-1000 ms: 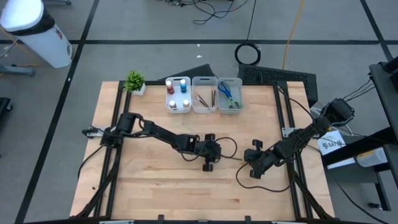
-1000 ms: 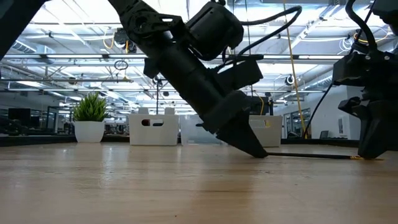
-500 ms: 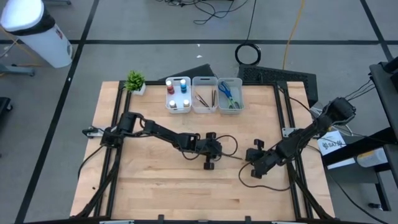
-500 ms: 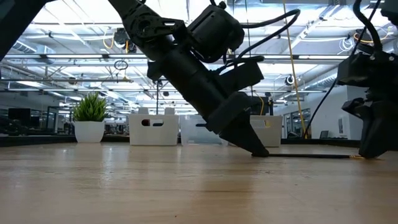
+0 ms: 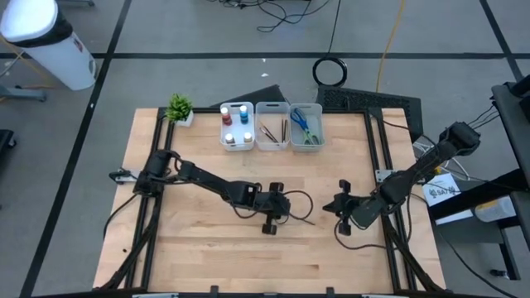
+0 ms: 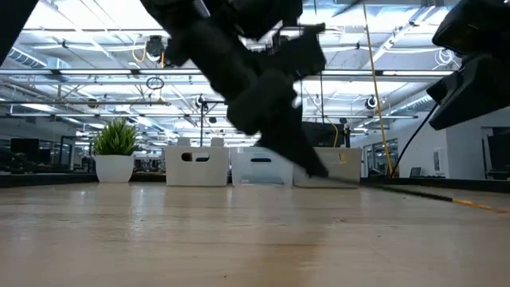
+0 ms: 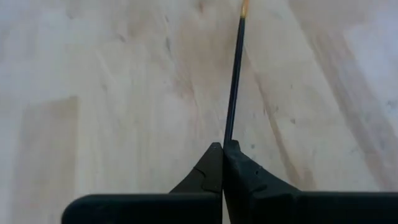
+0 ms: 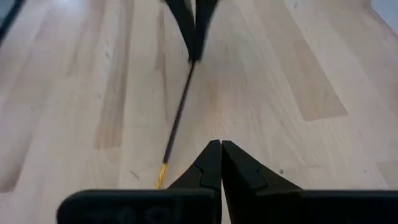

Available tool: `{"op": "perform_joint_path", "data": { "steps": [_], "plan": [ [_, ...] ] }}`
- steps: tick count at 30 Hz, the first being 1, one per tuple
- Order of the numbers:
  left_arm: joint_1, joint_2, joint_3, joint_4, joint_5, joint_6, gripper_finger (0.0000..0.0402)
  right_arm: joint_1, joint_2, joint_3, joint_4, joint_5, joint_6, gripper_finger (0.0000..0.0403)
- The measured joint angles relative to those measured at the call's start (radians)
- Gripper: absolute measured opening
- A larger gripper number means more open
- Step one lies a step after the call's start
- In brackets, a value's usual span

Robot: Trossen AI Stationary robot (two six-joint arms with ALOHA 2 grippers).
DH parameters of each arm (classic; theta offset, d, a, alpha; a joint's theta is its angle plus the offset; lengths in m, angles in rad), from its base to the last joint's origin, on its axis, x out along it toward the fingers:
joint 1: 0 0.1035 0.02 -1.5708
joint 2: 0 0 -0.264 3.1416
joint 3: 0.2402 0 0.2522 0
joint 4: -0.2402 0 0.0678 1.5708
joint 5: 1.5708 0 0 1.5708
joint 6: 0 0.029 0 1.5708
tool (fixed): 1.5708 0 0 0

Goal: Pick & Place Paint Supplies
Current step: Put the golden paint brush into the transparent bin

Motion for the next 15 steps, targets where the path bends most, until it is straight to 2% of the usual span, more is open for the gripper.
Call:
{"op": "perform_joint_path", "data": {
  "steps": [13,15],
  "plan": [
    [-0.015,-0.139,0.005,-0.039,-0.055,0.036,0.0000,0.000,-0.008,0.000,-0.010,0.025,-0.003,0.0000],
    [-0.016,-0.144,0.005,-0.046,-0.057,0.036,0.0000,0.000,-0.008,-0.020,0.033,0.027,0.011,0.0000]
  ]
}}
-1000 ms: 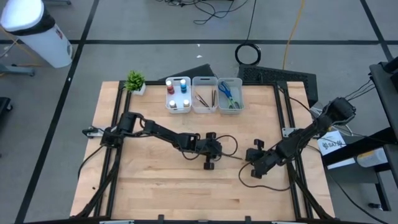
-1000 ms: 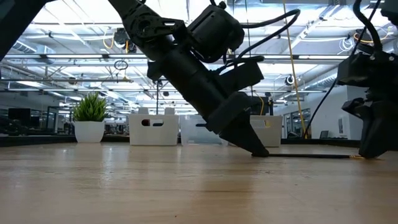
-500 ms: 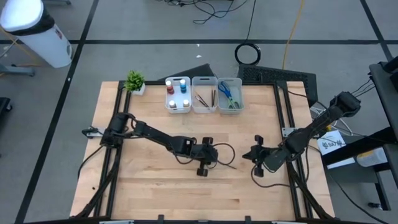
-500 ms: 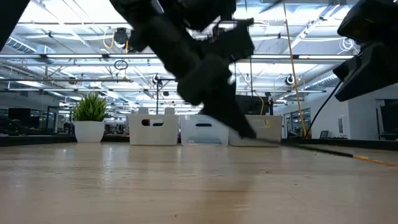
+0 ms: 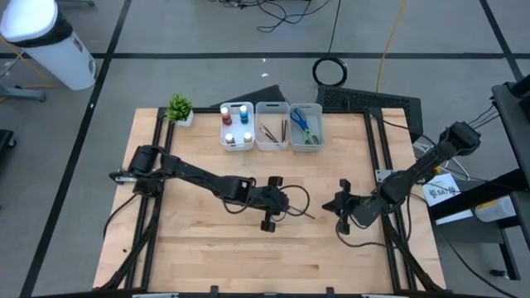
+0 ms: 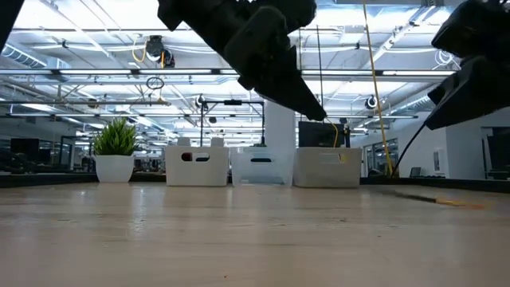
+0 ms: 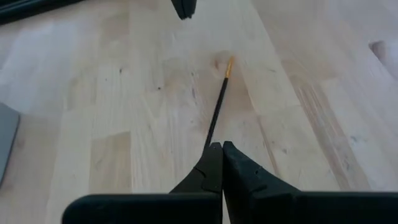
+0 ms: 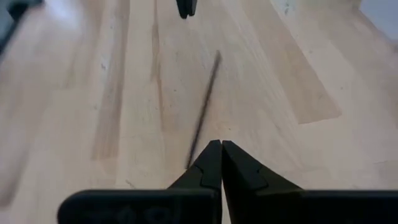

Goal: Pick & Place Paint Supplies
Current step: Put the golden paint brush into the transparent bin

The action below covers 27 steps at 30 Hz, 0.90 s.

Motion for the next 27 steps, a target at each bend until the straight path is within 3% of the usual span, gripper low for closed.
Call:
{"op": "perform_joint_path", "data": {
  "steps": [4,7,9,12,20,24,27],
  "plan": [
    [0.000,-0.003,0.000,-0.001,0.000,-0.001,0.0000,-0.008,0.024,-0.113,0.278,-0.010,0.030,0.0013],
    [0.000,-0.003,0.000,-0.001,0.000,-0.012,0.0000,-0.018,0.070,-0.203,0.518,-0.031,0.013,0.0053],
    [0.000,-0.003,0.000,0.000,-0.006,-0.021,0.0001,-0.022,0.106,-0.222,0.563,-0.036,0.008,0.0080],
    [0.000,-0.003,0.001,-0.005,-0.023,-0.024,0.0001,-0.005,0.175,-0.187,0.521,-0.085,0.003,0.0092],
    [0.014,-0.003,0.002,-0.007,-0.027,-0.041,0.0002,0.020,0.402,0.041,0.312,-0.190,-0.048,0.0010],
    [0.019,-0.003,0.002,-0.013,-0.026,-0.055,0.0002,0.019,0.491,0.131,0.149,-0.187,-0.036,0.0008],
    [0.019,-0.003,0.002,-0.030,-0.026,-0.060,0.0002,0.016,0.525,0.158,0.135,-0.211,-0.023,0.0004]
  ]
}}
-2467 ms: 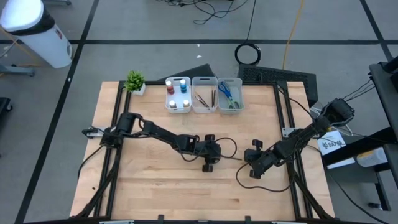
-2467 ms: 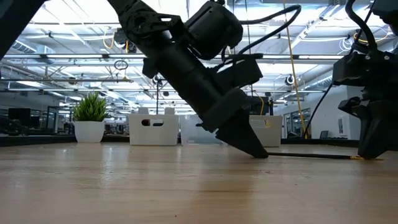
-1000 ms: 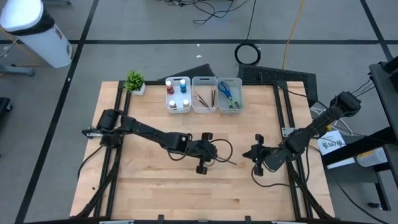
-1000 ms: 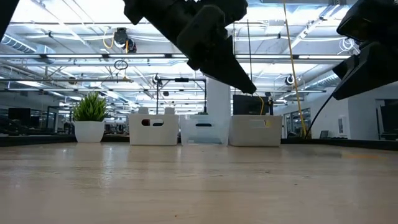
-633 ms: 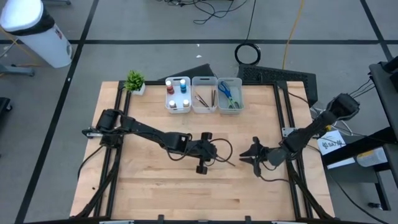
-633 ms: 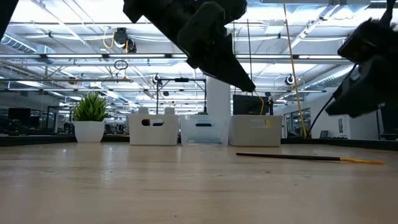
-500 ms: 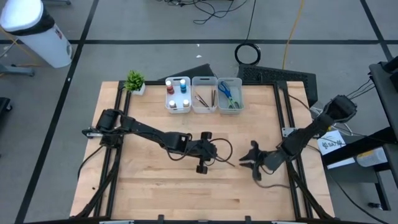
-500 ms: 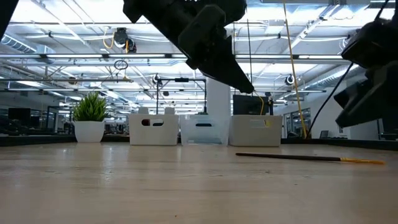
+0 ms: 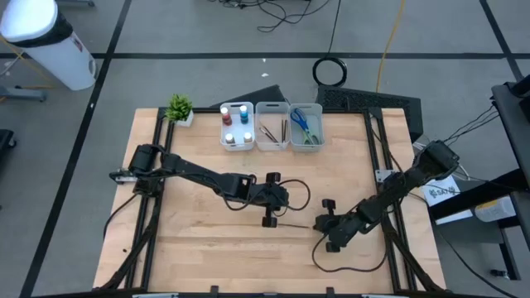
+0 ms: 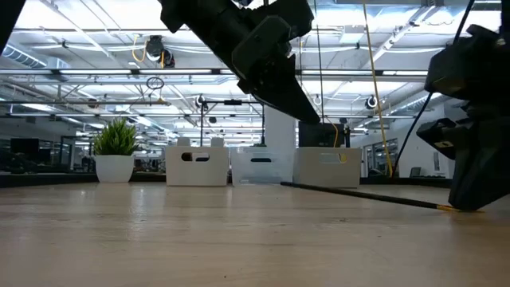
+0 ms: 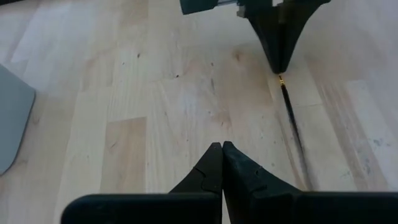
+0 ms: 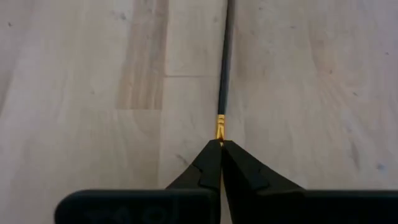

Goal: Pick & Place Paint Supplies
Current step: Put the golden paint brush into the transparent bin

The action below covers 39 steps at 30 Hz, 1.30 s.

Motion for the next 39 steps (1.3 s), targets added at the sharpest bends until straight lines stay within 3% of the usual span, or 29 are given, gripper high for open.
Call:
{"op": "perform_joint_path", "data": {
  "steps": [7,12,16,23,28,33,39],
  "plan": [
    [0.000,0.000,0.000,-0.019,0.002,-0.024,0.0006,-0.012,0.055,0.002,-0.020,-0.039,0.032,0.0002],
    [-0.006,0.007,0.001,-0.088,0.096,-0.123,0.0030,-0.013,0.093,0.001,-0.034,-0.054,0.059,0.0001],
    [-0.044,0.045,0.002,-0.096,0.155,-0.149,0.0069,-0.020,0.103,0.000,-0.038,-0.076,0.066,0.0001],
    [-0.119,0.106,0.001,-0.063,0.158,-0.110,0.0156,-0.036,0.103,-0.001,-0.036,-0.098,0.063,0.0001],
    [-0.137,0.144,0.002,-0.056,0.087,-0.099,0.0194,-0.040,0.103,-0.002,-0.035,-0.109,0.061,0.0000],
    [-0.119,0.185,0.005,-0.060,0.034,-0.135,0.0195,-0.040,0.104,-0.002,-0.034,-0.110,0.062,0.0000],
    [-0.106,0.198,0.005,-0.062,0.037,-0.142,0.0159,-0.040,0.104,-0.002,-0.034,-0.110,0.062,0.0000]
  ]
}}
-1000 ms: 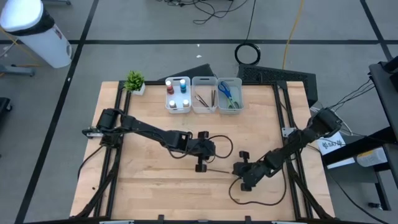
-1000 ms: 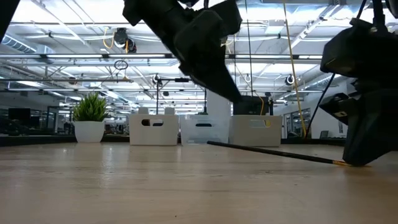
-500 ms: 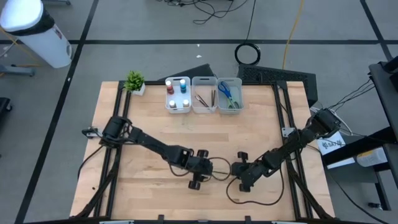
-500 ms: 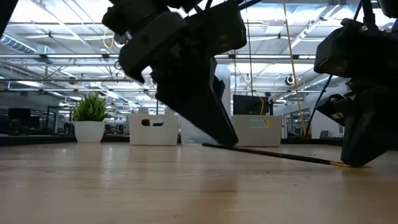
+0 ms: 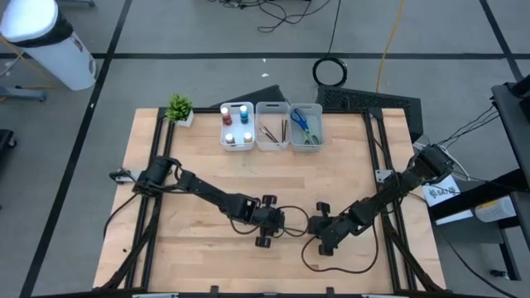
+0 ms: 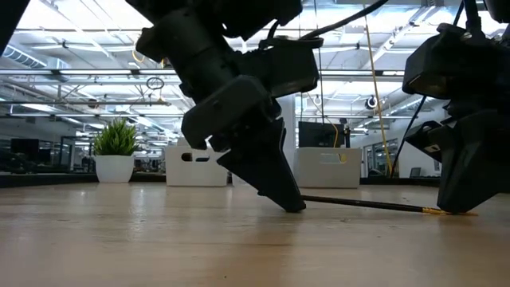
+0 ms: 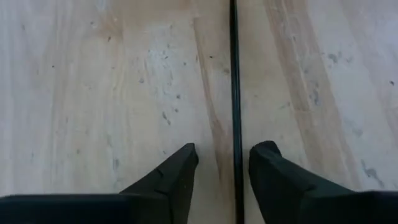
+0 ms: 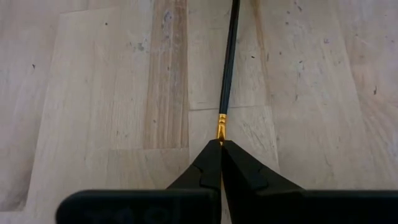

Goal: Pick & Place Paint Supplies
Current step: Put the golden paint brush into the transparent bin

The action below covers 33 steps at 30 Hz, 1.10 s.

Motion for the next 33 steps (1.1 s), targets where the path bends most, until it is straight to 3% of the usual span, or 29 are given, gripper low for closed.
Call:
{"op": "perform_joint_path", "data": {
  "steps": [3,7,13,17,22,29,33],
  "plan": [
    [0.000,0.001,-0.001,-0.003,0.015,0.036,0.0116,0.000,0.000,0.000,0.000,0.000,-0.001,0.0000],
    [0.012,0.002,-0.001,-0.036,0.088,0.069,0.0021,0.000,0.000,0.000,0.000,0.000,-0.001,0.0000],
    [0.005,0.002,-0.002,-0.052,0.082,0.071,0.0012,0.001,0.000,-0.001,0.022,0.005,-0.010,0.0000],
    [-0.001,-0.022,-0.003,-0.059,0.061,0.071,0.0012,0.001,-0.038,-0.001,0.063,0.063,-0.035,0.0000],
    [0.000,-0.110,-0.010,-0.144,0.010,0.091,0.0012,0.005,-0.194,-0.012,0.021,0.134,-0.128,0.0001],
    [0.030,-0.294,-0.007,-0.203,-0.169,0.086,0.0012,0.041,-0.453,-0.012,0.015,0.295,-0.239,0.0001],
    [0.084,-0.382,-0.006,-0.208,-0.274,0.008,0.0012,0.044,-0.544,-0.030,0.040,0.411,-0.263,0.0001]
  ]
}}
